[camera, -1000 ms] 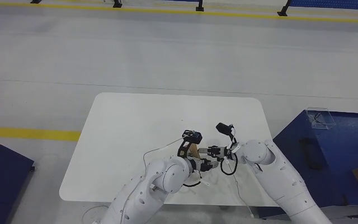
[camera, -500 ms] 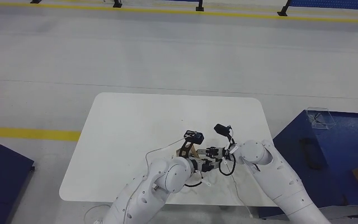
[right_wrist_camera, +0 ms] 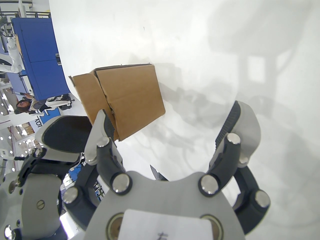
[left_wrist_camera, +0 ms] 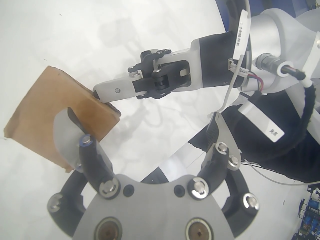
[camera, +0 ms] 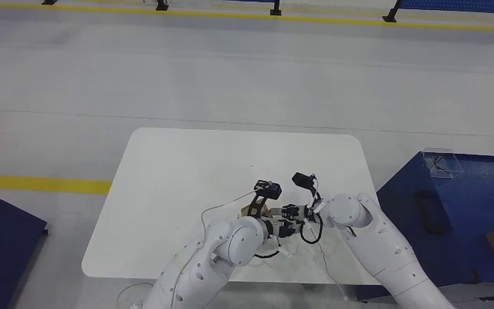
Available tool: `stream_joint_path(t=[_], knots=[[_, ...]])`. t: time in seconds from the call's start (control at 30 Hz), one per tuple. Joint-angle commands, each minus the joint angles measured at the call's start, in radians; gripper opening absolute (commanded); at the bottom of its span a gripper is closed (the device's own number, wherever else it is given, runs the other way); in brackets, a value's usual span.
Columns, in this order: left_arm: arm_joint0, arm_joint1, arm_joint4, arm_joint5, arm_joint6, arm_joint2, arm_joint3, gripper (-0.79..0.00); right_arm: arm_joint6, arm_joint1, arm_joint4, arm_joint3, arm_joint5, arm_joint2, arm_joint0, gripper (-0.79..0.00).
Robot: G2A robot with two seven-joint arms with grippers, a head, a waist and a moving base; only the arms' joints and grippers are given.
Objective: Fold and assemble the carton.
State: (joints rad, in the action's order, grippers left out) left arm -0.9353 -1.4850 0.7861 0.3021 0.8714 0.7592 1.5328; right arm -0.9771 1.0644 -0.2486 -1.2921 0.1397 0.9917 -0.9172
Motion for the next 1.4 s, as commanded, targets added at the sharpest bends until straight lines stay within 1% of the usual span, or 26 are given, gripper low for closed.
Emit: stream_joint_path(t=[0.0,0.17,0.27,0.47,0.7,0.83,0.9,1.07,1.1,1.13,1.2,1.23,1.27,1.3,1.33,1.37], knots=[[0.002,-0.002,-0.002,0.002,0.004,-0.001,-0.006,0.000,0.001,0.002,-0.002,0.007,-0.001,-0.004,0.002,0.000],[0.010,-0.008,0.001,0.008,0.008,-0.006,-0.024,0.000,0.016,0.005,0.027,0.016,-0.003,0.007,0.009,0.000],[0.012,-0.010,0.003,0.009,0.010,-0.007,-0.031,0.000,0.023,0.005,0.042,-0.002,-0.009,0.018,0.004,0.000],[0.004,-0.011,0.006,0.013,0.013,0.003,-0.024,0.000,0.021,0.009,0.011,-0.014,0.002,-0.004,-0.003,0.000],[-0.014,-0.006,0.025,0.009,0.020,0.018,-0.001,0.000,0.024,0.020,-0.007,0.023,0.012,-0.035,0.019,0.000],[-0.029,-0.004,0.034,0.006,0.001,0.029,0.033,0.000,0.027,0.021,0.017,0.019,0.013,-0.018,0.020,0.000],[-0.049,-0.002,0.025,0.019,-0.041,0.053,0.075,0.000,0.004,0.019,0.044,0.012,0.023,-0.003,0.018,0.000],[-0.053,-0.002,0.014,0.012,-0.048,0.057,0.084,0.000,-0.001,0.017,0.048,0.007,0.020,0.003,0.016,0.000],[-0.068,-0.002,-0.038,-0.021,-0.058,0.069,0.111,0.000,0.000,0.017,0.046,0.006,0.014,0.004,0.012,0.000],[-0.080,0.003,-0.055,-0.073,-0.051,0.081,0.128,0.000,0.009,0.015,0.044,-0.005,0.015,0.012,0.011,0.000],[-0.077,0.023,0.085,-0.120,-0.050,0.118,0.156,0.000,0.061,0.010,0.022,-0.017,0.038,0.039,0.001,0.000],[-0.091,0.032,0.134,-0.148,-0.053,0.136,0.173,0.000,0.069,0.007,0.013,-0.026,0.046,0.048,-0.006,0.000],[-0.107,0.040,0.133,-0.192,-0.031,0.154,0.182,0.000,0.064,0.004,0.004,-0.033,0.051,0.054,-0.012,0.000],[-0.113,0.048,0.104,-0.273,-0.001,0.174,0.192,0.000,0.044,0.001,-0.006,-0.037,0.056,0.059,-0.015,0.000],[-0.111,0.057,0.108,-0.366,0.009,0.198,0.189,0.000,0.038,-0.003,-0.019,-0.042,0.059,0.066,-0.015,0.000],[-0.117,0.067,0.124,-0.435,0.001,0.226,0.171,0.000,0.048,-0.005,-0.024,-0.046,0.061,0.076,-0.018,0.000]])
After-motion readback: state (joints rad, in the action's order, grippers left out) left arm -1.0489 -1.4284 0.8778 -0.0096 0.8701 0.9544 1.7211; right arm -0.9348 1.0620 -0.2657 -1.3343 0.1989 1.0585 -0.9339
